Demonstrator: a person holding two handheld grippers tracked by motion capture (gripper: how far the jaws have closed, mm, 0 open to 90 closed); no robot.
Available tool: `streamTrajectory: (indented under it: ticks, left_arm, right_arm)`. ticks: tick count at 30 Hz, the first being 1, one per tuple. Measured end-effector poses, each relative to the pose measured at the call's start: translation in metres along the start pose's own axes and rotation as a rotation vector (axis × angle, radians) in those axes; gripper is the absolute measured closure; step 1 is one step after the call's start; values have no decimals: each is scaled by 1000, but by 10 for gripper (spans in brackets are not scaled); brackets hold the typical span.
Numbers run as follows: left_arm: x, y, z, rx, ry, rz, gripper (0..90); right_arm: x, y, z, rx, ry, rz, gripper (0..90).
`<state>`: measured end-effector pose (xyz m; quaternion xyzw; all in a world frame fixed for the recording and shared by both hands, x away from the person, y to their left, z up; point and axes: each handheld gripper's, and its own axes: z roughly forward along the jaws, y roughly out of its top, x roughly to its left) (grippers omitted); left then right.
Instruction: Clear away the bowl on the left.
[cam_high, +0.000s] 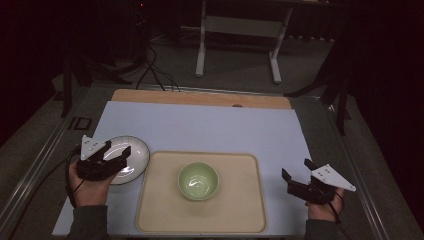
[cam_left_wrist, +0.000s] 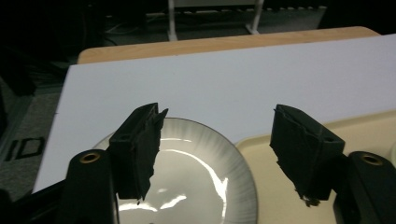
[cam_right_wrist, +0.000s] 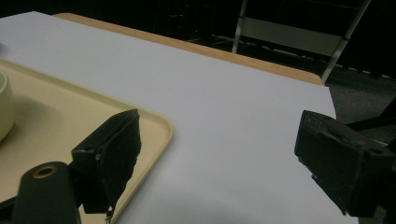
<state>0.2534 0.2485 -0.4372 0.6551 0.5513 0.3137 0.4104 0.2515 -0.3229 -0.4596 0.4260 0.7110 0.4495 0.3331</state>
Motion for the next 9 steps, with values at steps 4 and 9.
streamTrajectory:
  ticks: [4, 9]
  left_arm:
    - [5, -2, -1, 8, 54, 2, 284]
    - [7, -5, 4, 29, 153, 16, 203]
  right_arm:
    - [0, 0, 0, 1, 0, 0, 141]
    - [1, -1, 3, 16, 11, -8, 138]
